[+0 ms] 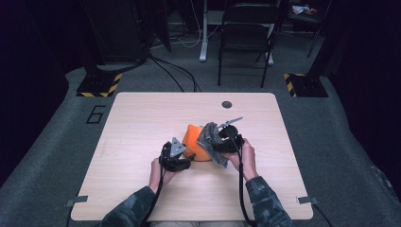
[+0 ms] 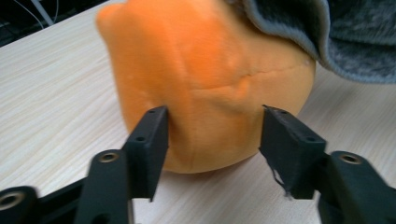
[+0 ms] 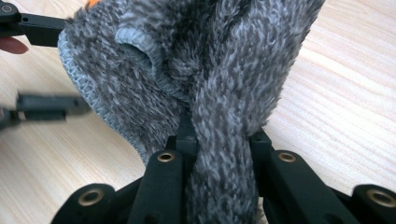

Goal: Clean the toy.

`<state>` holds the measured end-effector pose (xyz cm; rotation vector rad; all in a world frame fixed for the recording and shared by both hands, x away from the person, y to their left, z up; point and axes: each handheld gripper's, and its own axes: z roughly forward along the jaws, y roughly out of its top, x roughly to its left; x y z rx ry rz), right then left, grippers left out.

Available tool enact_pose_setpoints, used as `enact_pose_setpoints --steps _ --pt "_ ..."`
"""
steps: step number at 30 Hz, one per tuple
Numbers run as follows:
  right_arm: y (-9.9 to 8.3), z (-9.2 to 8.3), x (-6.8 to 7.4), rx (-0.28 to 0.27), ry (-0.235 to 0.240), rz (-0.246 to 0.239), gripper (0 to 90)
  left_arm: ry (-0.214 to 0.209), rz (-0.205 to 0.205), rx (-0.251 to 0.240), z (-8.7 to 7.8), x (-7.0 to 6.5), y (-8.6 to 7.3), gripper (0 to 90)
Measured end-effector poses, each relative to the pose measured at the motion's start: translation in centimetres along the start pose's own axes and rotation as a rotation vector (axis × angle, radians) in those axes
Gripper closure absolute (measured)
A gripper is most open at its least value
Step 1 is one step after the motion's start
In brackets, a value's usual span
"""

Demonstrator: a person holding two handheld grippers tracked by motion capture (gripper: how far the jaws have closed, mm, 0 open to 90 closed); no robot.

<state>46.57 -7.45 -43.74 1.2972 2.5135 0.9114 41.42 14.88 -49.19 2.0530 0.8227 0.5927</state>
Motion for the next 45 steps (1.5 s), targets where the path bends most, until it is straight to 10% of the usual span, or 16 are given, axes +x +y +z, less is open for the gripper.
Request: enact_pose_setpoints --steps 11,27,45 --pt "0.2 -0.2 0.3 0.009 -0.019 -0.02 73.8 0.036 0.03 -0.033 0.8 -0.1 -0.5 68.8" --pt "1.9 -2.2 4.1 -0.083 -0.058 -0.154 73.9 0.005 0.027 -0.07 -0.1 -0.2 0.0 76.6" --pt "-0.4 0.2 -1.2 0.047 -0.087 0.017 74.0 -0.015 -0.009 -0.053 0.3 0.5 -0.3 76.8"
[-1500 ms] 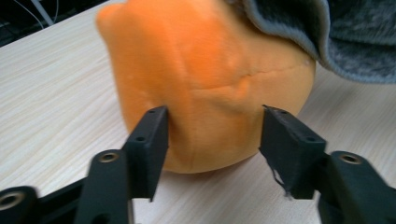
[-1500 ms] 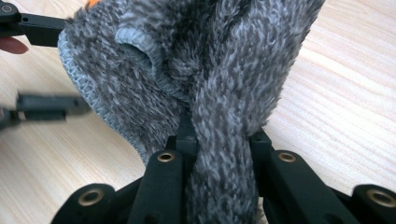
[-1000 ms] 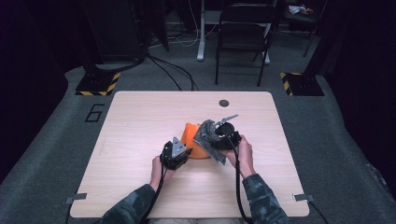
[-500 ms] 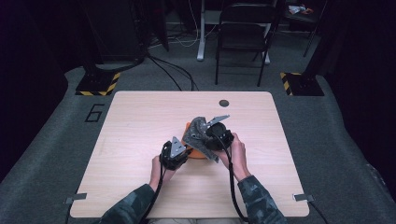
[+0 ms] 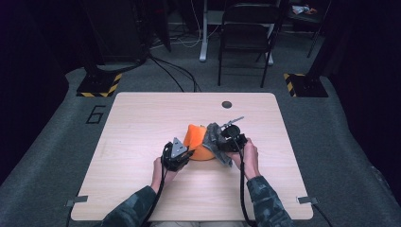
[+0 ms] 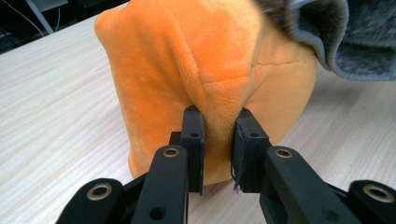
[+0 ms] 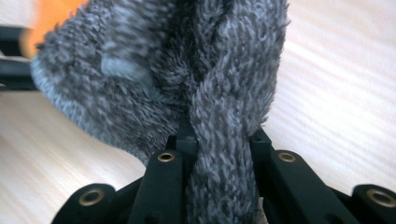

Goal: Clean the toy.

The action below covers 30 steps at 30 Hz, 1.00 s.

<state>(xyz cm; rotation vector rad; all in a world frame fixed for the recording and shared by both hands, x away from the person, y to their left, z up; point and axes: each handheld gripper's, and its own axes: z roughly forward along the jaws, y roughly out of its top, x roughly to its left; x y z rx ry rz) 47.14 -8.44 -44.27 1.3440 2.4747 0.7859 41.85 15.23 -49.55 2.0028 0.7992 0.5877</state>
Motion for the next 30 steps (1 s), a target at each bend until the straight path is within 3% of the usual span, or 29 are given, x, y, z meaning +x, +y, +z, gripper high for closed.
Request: enact_pose_setpoints --steps 9,10,13,14,18,21,23,26,30 --pt "-2.2 3.6 -2.6 0.133 -0.022 0.087 74.0 -0.003 -0.016 0.0 0.0 0.4 -0.1 76.8" --pt "-2.1 3.5 -2.8 0.129 -0.024 0.087 74.0 -0.004 -0.019 -0.001 0.0 0.4 -0.1 76.8" --pt "-1.7 2.4 -2.8 0.114 -0.096 0.046 74.2 -0.002 -0.021 -0.002 0.0 0.4 -0.2 76.7" --pt "-1.6 1.9 -2.8 0.102 -0.087 0.054 74.2 -0.006 -0.018 0.001 -0.1 0.5 -0.2 76.6" --pt "-0.1 -2.0 -2.3 -0.045 -0.022 0.063 74.3 -0.009 -0.022 -0.002 0.0 0.5 -0.1 76.5" --pt "0.9 -3.5 -0.1 -0.134 0.024 0.014 74.3 -0.014 -0.037 -0.007 0.0 0.5 -0.2 76.3" --pt "1.3 -3.2 0.9 -0.12 0.026 -0.031 74.3 -0.01 -0.035 -0.009 0.0 0.5 -0.2 76.0" --pt "1.2 -1.2 1.6 -0.062 0.021 -0.05 74.4 -0.009 -0.03 -0.008 -0.2 0.4 -0.2 73.0" --pt "0.7 -0.1 1.1 -0.056 0.025 -0.028 74.5 0.03 -0.015 0.01 -0.7 -0.2 -0.5 52.8"
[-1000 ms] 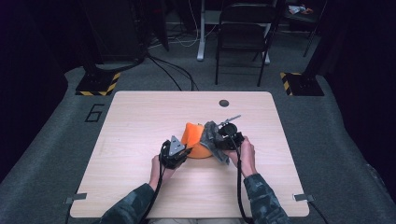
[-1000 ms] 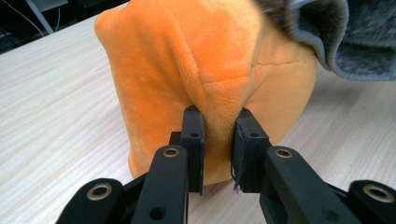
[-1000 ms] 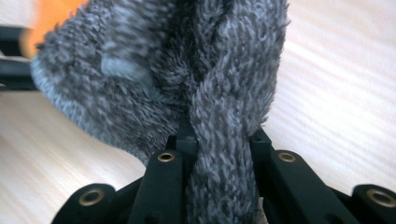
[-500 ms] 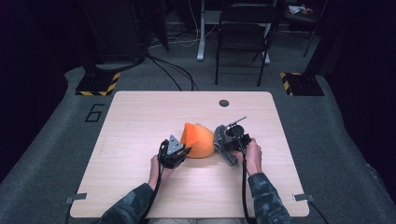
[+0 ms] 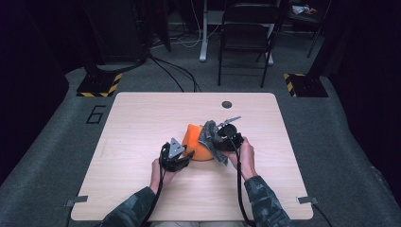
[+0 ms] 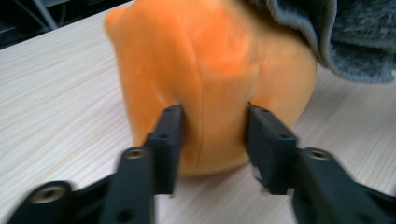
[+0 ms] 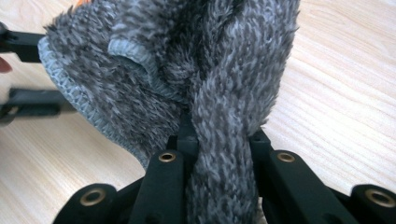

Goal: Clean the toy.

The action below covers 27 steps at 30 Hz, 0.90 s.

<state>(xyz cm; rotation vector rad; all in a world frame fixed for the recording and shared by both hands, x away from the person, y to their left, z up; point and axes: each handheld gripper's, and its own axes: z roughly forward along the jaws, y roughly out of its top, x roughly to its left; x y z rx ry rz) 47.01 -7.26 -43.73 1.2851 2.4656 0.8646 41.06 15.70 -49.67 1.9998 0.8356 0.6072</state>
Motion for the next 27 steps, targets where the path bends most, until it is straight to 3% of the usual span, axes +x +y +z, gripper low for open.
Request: enact_pose_setpoints --steps 2,4,8,13,22,27 --pt "-0.1 0.1 -0.2 -0.001 -0.008 -0.001 74.6 0.009 0.033 0.033 0.4 -0.5 -0.4 43.3" --pt "0.0 0.2 -0.2 -0.001 -0.006 0.006 74.6 0.021 0.049 0.03 0.9 -0.6 -0.4 42.2" --pt "0.0 0.2 0.0 0.002 -0.033 -0.013 74.7 0.038 0.043 -0.002 1.6 -0.6 -0.4 52.8" --pt "0.0 0.1 -0.2 -0.002 -0.023 0.001 74.6 0.028 0.031 -0.018 1.5 -0.3 -0.5 71.7" --pt "0.5 -1.3 -0.2 -0.015 -0.039 -0.016 74.7 0.007 0.043 -0.033 1.1 -0.2 -0.1 80.4" --pt "1.3 -2.9 1.2 -0.067 -0.036 -0.053 74.6 -0.006 0.051 -0.036 0.9 -0.3 0.1 81.5"
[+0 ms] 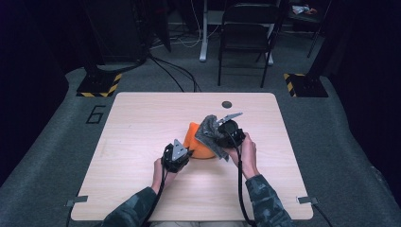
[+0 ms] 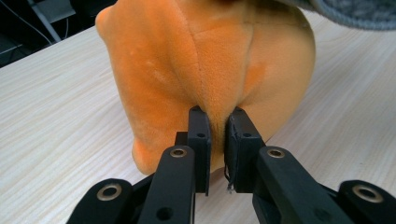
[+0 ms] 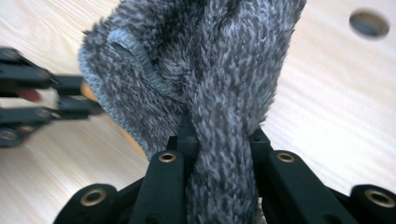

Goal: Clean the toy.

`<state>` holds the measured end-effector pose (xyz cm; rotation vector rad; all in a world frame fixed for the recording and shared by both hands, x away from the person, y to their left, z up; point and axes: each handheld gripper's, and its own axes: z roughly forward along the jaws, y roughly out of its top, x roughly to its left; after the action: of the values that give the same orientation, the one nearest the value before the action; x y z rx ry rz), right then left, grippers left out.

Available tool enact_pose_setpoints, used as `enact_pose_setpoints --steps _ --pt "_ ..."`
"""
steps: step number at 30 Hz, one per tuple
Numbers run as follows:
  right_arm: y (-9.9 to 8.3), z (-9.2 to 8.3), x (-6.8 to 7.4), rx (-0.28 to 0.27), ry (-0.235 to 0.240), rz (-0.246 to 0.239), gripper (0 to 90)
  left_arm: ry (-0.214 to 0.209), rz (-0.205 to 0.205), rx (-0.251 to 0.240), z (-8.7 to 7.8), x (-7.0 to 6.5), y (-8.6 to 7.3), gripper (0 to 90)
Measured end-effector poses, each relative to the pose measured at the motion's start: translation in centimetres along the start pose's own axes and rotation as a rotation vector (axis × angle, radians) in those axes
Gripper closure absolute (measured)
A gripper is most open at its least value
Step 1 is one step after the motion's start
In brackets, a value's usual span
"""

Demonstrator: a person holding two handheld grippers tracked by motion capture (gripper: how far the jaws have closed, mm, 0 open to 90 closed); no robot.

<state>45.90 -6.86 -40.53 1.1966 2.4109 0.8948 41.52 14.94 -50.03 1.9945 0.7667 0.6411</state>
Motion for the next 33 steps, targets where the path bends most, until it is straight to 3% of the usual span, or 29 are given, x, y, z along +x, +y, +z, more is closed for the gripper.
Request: enact_pose_setpoints --steps 3,8,9,11,15,19,25,29,33 --pt "0.6 -0.4 1.6 -0.031 0.001 -0.052 74.6 -0.01 0.022 0.0 -0.3 -0.3 0.2 81.9" --pt "0.8 0.3 3.4 -0.01 -0.007 -0.099 74.6 -0.03 0.03 -0.001 -0.6 -0.7 0.5 82.9" --pt "0.8 0.5 3.4 -0.018 -0.013 -0.121 74.6 -0.03 0.03 0.002 -0.6 -0.7 0.5 83.2" --pt "0.7 0.5 3.3 -0.005 -0.006 -0.101 74.6 -0.032 0.027 0.001 -0.7 -0.8 0.5 83.4" --pt "0.6 0.8 2.7 -0.008 0.001 -0.106 74.6 -0.047 0.015 0.004 -0.9 -0.9 0.6 83.7" --pt "0.5 1.0 2.2 -0.01 0.007 -0.086 74.7 -0.056 0.0 0.002 -0.8 -0.9 0.6 84.0" --pt "-0.2 1.6 0.7 0.033 0.002 -0.042 74.7 -0.061 -0.01 0.013 -0.5 -0.6 0.4 84.0" --pt "-1.3 2.4 -1.4 0.058 -0.008 0.026 74.7 -0.058 -0.014 0.016 -0.4 -0.4 0.3 83.9" --pt "-3.0 4.0 -4.0 0.117 -0.013 0.128 74.6 -0.062 -0.027 0.018 -0.3 -0.1 0.1 83.9"
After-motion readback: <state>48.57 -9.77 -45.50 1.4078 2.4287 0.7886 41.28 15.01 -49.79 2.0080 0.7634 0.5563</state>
